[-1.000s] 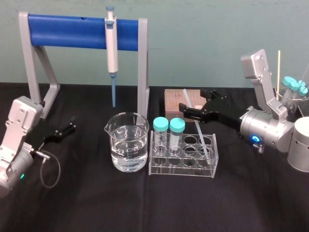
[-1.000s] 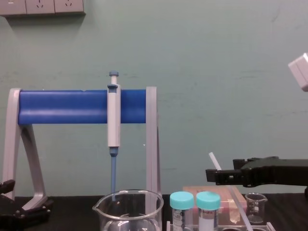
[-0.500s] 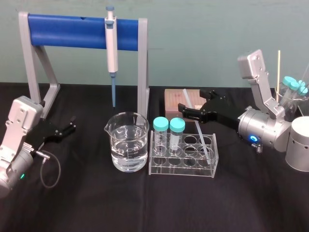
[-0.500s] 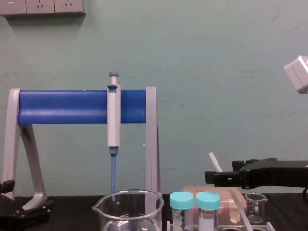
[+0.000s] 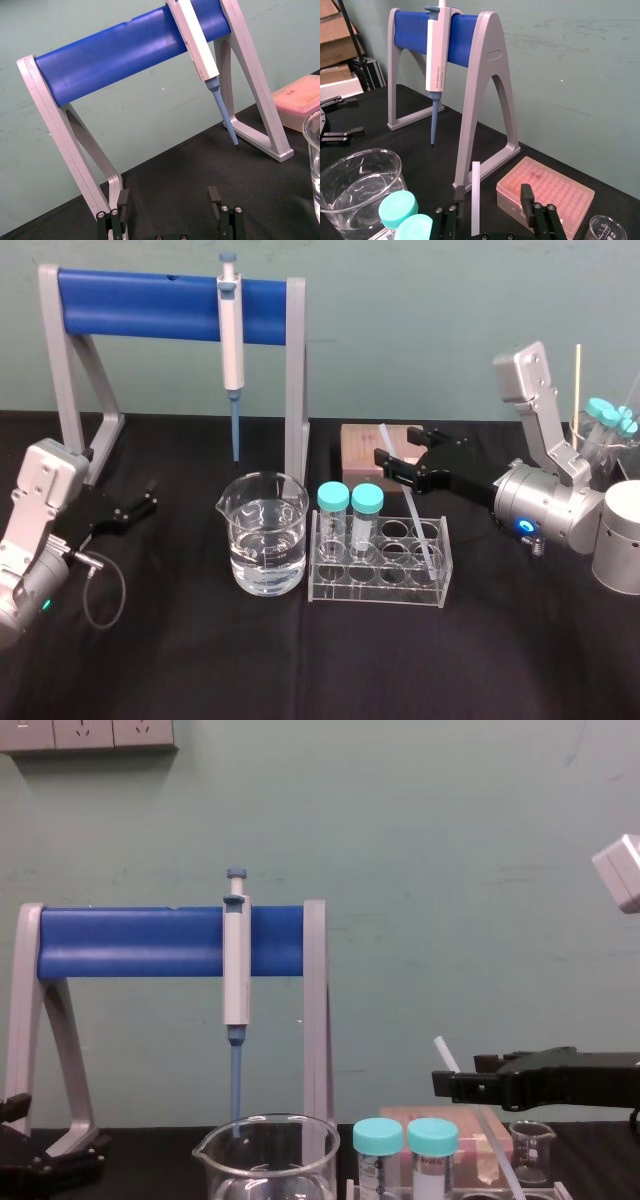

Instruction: Pick up the stirring rod with one hand, then place it down.

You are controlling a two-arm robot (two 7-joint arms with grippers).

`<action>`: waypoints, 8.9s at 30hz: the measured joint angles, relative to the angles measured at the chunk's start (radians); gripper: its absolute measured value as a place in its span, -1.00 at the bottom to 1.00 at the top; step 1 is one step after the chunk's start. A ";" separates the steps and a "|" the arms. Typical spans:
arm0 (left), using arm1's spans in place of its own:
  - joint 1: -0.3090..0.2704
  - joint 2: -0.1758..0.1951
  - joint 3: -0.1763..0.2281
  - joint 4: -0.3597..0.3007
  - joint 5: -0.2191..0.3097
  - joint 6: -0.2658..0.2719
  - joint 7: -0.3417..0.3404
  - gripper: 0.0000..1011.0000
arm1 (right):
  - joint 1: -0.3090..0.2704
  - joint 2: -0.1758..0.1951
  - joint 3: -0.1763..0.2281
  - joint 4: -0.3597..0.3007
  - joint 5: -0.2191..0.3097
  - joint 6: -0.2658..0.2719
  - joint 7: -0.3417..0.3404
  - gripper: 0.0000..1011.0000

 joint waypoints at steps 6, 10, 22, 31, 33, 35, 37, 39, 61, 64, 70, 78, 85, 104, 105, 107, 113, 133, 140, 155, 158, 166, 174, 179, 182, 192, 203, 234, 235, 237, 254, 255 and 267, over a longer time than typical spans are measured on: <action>0.000 0.000 0.000 0.000 0.000 0.000 0.000 0.98 | 0.000 0.000 0.001 0.000 0.001 0.000 0.000 0.13; 0.000 0.000 0.000 0.000 0.000 0.000 0.000 0.98 | -0.001 0.000 0.001 0.000 0.002 0.000 0.000 -0.11; 0.000 0.000 0.000 0.000 0.000 0.000 0.000 0.98 | -0.001 0.000 0.001 0.000 0.002 0.000 0.000 -0.86; 0.000 0.000 0.000 0.000 0.000 0.000 0.000 0.98 | -0.007 -0.001 0.005 -0.001 -0.002 -0.022 -0.005 -0.86; 0.000 0.000 0.000 0.000 0.000 0.000 0.000 0.98 | -0.024 -0.007 0.019 -0.005 -0.011 -0.075 -0.019 -0.86; 0.000 0.000 0.000 0.000 0.000 0.000 0.000 0.98 | -0.036 -0.011 0.032 -0.009 -0.015 -0.111 -0.027 -0.86; 0.000 0.000 0.000 0.000 0.000 0.000 0.000 0.98 | -0.054 -0.020 0.050 -0.013 -0.018 -0.160 -0.035 -0.86; 0.000 0.000 0.000 0.000 0.000 0.000 0.000 0.98 | -0.071 -0.029 0.066 -0.016 -0.018 -0.205 -0.039 -0.86; 0.000 0.000 0.000 0.000 0.000 0.000 0.000 0.98 | -0.161 -0.044 0.176 -0.132 0.101 -0.323 0.041 -0.86; 0.000 0.000 0.000 0.000 0.000 0.000 0.000 0.98 | -0.167 -0.035 0.192 -0.169 0.115 -0.324 0.038 -0.86; 0.000 0.000 0.000 0.000 0.000 0.000 0.000 0.98 | -0.183 -0.014 0.213 -0.218 0.128 -0.331 0.033 -0.86; 0.000 0.000 0.000 0.000 0.000 0.000 0.000 0.98 | -0.197 0.003 0.225 -0.242 0.129 -0.334 0.023 -0.86; 0.000 0.000 0.000 0.000 0.000 0.000 0.000 0.98 | -0.197 0.004 0.227 -0.242 0.129 -0.336 0.019 -0.86; 0.000 0.000 0.000 0.000 0.000 0.000 0.000 0.98 | -0.207 0.007 0.225 -0.251 0.130 -0.332 0.015 -0.86; 0.000 0.000 0.000 0.000 0.000 0.000 0.000 0.98 | -0.208 0.007 0.224 -0.251 0.130 -0.331 0.015 -0.86; 0.000 0.000 0.000 0.000 0.000 0.000 0.000 0.98 | -0.209 0.007 0.223 -0.253 0.130 -0.330 0.015 -0.86; 0.000 0.000 0.000 0.000 0.000 0.000 0.000 0.98 | -0.209 0.008 0.223 -0.253 0.130 -0.330 0.015 -0.86; 0.000 0.000 0.000 0.000 0.000 0.000 0.000 0.98 | -0.212 0.011 0.219 -0.260 0.131 -0.327 0.016 -0.86; 0.000 0.000 0.000 0.000 0.000 0.000 0.000 0.98 | -0.213 0.011 0.218 -0.261 0.131 -0.327 0.016 -0.86; 0.000 0.000 0.000 0.000 0.000 0.000 0.000 0.98 | -0.215 0.010 0.217 -0.259 0.131 -0.327 0.016 -0.86; 0.000 0.000 0.000 0.000 0.000 0.000 0.000 0.98 | -0.215 0.010 0.216 -0.259 0.130 -0.327 0.016 -0.86; 0.000 0.000 0.000 0.000 0.000 0.000 0.000 0.98 | -0.213 0.009 0.213 -0.259 0.128 -0.327 0.016 -0.86; 0.000 0.000 0.000 0.000 0.000 0.000 0.000 0.98 | -0.213 0.010 0.211 -0.257 0.125 -0.326 0.016 -0.86; 0.000 0.000 0.000 0.000 0.000 0.000 0.000 0.98 | -0.220 0.012 0.201 -0.249 0.109 -0.327 0.016 -0.86; 0.000 0.000 0.000 0.000 0.000 0.000 0.000 0.98 | -0.229 0.014 0.191 -0.245 0.100 -0.322 0.017 -0.86; 0.000 0.000 0.000 0.000 0.000 0.000 0.000 0.98 | -0.238 0.008 0.176 -0.222 0.083 -0.328 0.021 -0.86; 0.000 0.000 0.000 0.000 0.000 0.000 0.000 0.98 | -0.218 -0.025 0.179 -0.166 0.090 -0.375 0.041 -0.86; 0.000 0.000 0.000 0.000 0.000 0.000 0.000 0.98 | -0.173 -0.066 0.143 -0.057 0.061 -0.355 0.041 -0.86; 0.000 0.000 0.000 0.000 0.000 0.000 0.000 0.98 | -0.172 -0.068 0.143 -0.053 0.059 -0.354 0.040 -0.86; 0.000 0.000 0.000 0.000 0.000 0.000 0.000 0.98 | -0.170 -0.071 0.141 -0.045 0.056 -0.354 0.038 -0.86; 0.000 0.000 0.000 0.000 0.000 0.000 0.000 0.98 | -0.160 -0.089 0.137 0.001 0.042 -0.353 0.035 -0.86; 0.000 0.000 0.000 0.000 0.000 0.000 0.000 0.98 | -0.160 -0.091 0.137 0.004 0.041 -0.352 0.035 -0.86; 0.000 0.000 0.000 0.000 0.000 0.000 0.000 0.98 | -0.164 -0.095 0.135 0.014 0.031 -0.343 0.031 -0.86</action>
